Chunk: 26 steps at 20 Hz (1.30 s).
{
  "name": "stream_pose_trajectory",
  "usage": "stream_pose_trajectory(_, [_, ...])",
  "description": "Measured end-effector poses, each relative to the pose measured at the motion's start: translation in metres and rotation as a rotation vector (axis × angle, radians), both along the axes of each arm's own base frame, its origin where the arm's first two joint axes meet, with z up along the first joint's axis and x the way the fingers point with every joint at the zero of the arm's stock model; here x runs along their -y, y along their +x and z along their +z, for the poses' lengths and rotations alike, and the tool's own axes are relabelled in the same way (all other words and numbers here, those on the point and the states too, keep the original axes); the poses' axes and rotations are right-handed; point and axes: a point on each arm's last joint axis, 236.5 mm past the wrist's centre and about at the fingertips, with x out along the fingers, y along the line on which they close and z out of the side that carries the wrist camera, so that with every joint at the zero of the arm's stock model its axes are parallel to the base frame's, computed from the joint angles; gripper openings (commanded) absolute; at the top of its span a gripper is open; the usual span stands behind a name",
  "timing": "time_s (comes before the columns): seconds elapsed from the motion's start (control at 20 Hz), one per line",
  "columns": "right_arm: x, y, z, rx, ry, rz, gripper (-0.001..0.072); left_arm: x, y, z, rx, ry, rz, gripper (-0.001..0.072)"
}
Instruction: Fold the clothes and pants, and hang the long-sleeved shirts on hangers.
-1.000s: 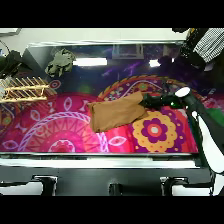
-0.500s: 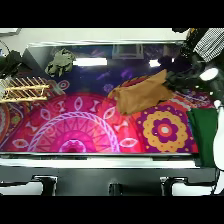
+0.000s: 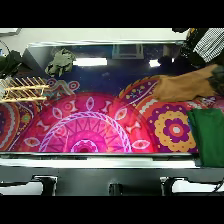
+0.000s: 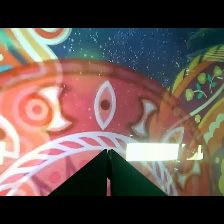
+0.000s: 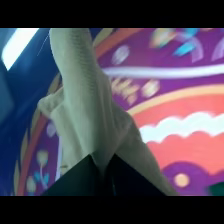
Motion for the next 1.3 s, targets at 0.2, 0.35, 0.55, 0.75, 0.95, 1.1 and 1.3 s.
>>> stream_pose_trajectory(0.2, [0.055, -0.029, 0.013, -0.007, 0.033, -0.140, 0.0029, 0.000, 0.000, 0.000, 0.000, 0.000, 0.000, 0.0020])
stream_pose_trajectory(0.35, [0.069, -0.051, 0.019, -0.045, 0.063, -0.203, 0.0029, 0.000, 0.000, 0.000, 0.000, 0.000, 0.000, 0.0020])
stream_pose_trajectory(0.55, [0.075, -0.083, 0.033, -0.104, 0.069, -0.293, 0.0029, 0.001, -0.004, -0.002, -0.019, 0.001, -0.009, 0.0020])
stream_pose_trajectory(0.75, [0.073, -0.114, 0.052, -0.154, 0.042, -0.358, 0.0029, 0.002, -0.011, -0.006, -0.050, 0.002, -0.024, 0.0020])
stream_pose_trajectory(0.95, [0.068, -0.143, 0.062, -0.219, 0.011, -0.391, 0.0029, 0.003, -0.014, -0.007, -0.063, 0.002, -0.030, 0.0020])
stream_pose_trajectory(1.1, [0.065, -0.165, 0.060, -0.295, -0.006, -0.407, 0.0029, 0.004, -0.018, -0.009, -0.077, 0.003, -0.037, 0.0020])
stream_pose_trajectory(1.3, [0.060, -0.198, 0.046, -0.446, -0.022, -0.402, 0.0029, 0.005, -0.020, -0.010, -0.087, 0.003, -0.044, 0.0020])
